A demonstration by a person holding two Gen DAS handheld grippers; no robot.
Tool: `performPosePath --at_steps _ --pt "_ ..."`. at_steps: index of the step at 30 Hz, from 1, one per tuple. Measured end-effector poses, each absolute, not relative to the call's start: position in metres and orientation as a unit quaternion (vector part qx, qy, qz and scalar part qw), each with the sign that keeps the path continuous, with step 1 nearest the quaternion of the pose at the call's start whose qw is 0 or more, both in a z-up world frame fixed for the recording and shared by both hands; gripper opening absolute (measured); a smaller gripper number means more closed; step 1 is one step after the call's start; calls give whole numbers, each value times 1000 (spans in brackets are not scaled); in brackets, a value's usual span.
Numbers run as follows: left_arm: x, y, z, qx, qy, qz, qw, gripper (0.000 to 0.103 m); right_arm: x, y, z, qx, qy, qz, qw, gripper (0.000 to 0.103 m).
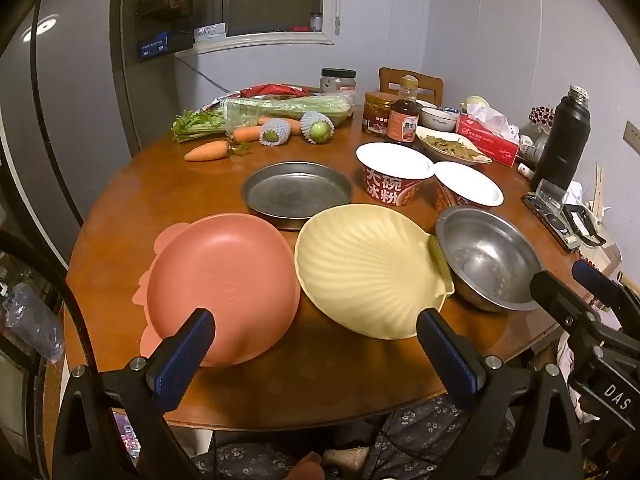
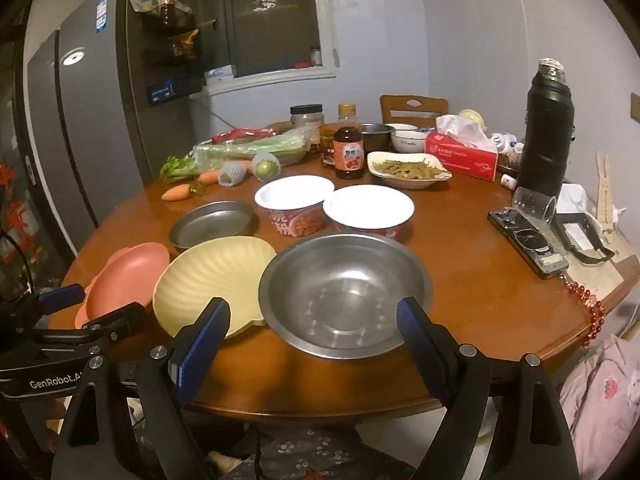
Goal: Organize plates and bowls
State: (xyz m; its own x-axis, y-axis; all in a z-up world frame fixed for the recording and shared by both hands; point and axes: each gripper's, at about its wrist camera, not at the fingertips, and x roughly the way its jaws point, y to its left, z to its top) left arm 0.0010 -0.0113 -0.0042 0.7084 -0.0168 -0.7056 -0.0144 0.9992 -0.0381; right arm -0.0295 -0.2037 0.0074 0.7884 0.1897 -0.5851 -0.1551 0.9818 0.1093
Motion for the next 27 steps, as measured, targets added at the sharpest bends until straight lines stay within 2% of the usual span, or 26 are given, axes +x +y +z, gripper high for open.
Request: performPosePath --at_steps 27 --pt "-3 -17 1 -12 379 -9 925 102 -31 -200 7 12 309 91 947 86"
